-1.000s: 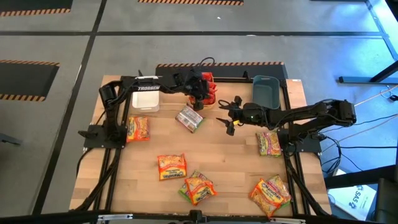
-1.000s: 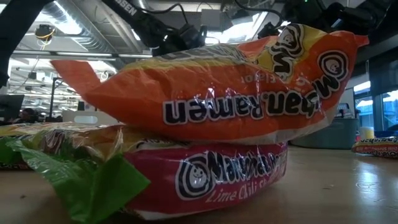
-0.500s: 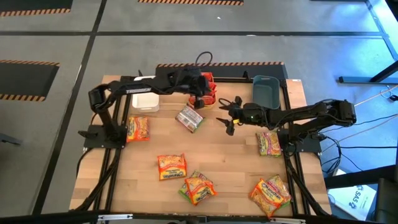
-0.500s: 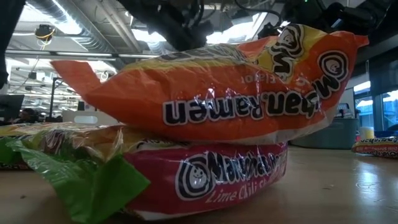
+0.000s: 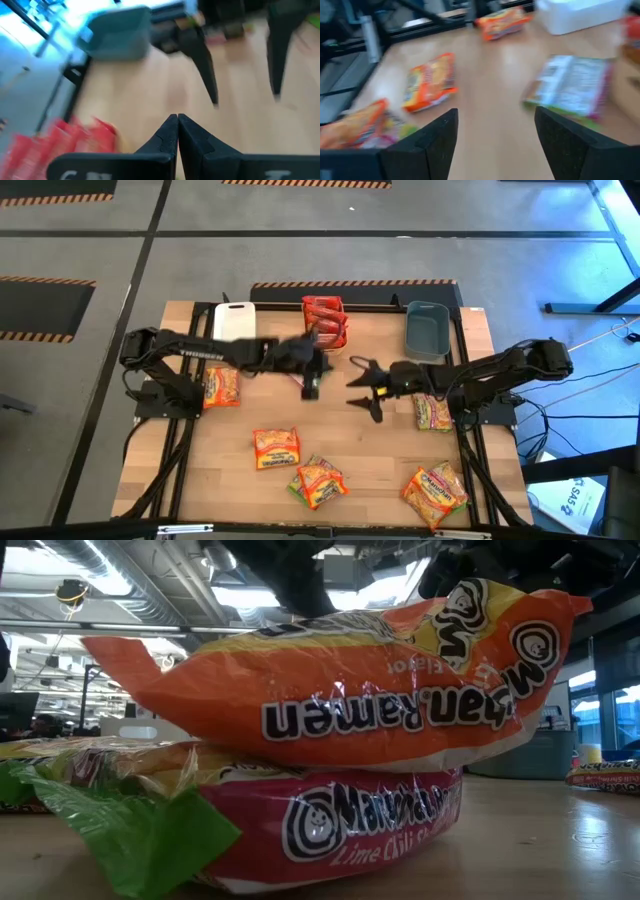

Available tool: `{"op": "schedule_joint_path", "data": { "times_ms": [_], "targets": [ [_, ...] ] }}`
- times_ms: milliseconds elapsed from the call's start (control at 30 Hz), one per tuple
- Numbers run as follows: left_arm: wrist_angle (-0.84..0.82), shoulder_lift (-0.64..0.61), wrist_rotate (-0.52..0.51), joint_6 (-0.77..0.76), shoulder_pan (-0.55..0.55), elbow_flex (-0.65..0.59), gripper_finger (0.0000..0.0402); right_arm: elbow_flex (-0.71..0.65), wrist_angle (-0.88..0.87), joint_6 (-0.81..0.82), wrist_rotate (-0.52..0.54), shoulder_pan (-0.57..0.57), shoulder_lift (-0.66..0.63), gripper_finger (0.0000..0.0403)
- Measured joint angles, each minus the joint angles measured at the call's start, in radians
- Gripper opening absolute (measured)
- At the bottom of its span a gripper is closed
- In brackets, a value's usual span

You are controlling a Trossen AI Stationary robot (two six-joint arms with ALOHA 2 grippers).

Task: Sort Maruchan noodles
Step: Put the light orange noodle pack into the white bin

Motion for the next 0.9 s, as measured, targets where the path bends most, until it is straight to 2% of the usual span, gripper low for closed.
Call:
{"op": "schedule_joint_path", "data": {
  "times_ms": [67,233,367,500,733,900],
  "targets": [
    [0.041,-0.012,-0.026,-0.052,-0.051,-0.061,0.0006,0.001,-0.002,0.035,0.010,0.039,0.018,0.0248],
    [0.108,-0.062,-0.130,-0.188,-0.193,-0.204,0.0006,0.000,0.084,0.117,0.124,0.120,0.116,0.0248],
    [0.118,-0.085,-0.225,-0.315,-0.309,-0.276,0.0006,0.005,0.219,0.179,0.131,0.156,0.206,0.0248],
    [0.091,-0.085,-0.255,-0.425,-0.400,-0.309,0.0006,0.060,0.241,0.209,0.133,0.193,0.279,0.0248],
    [-0.031,-0.085,-0.257,-0.627,-0.516,-0.312,0.0006,0.225,0.231,0.224,0.118,0.242,0.428,0.0248],
    [-0.214,-0.085,-0.286,-0.870,-0.605,-0.312,0.0006,0.365,0.220,0.223,0.056,0.251,0.553,0.0248]
  ]
}}
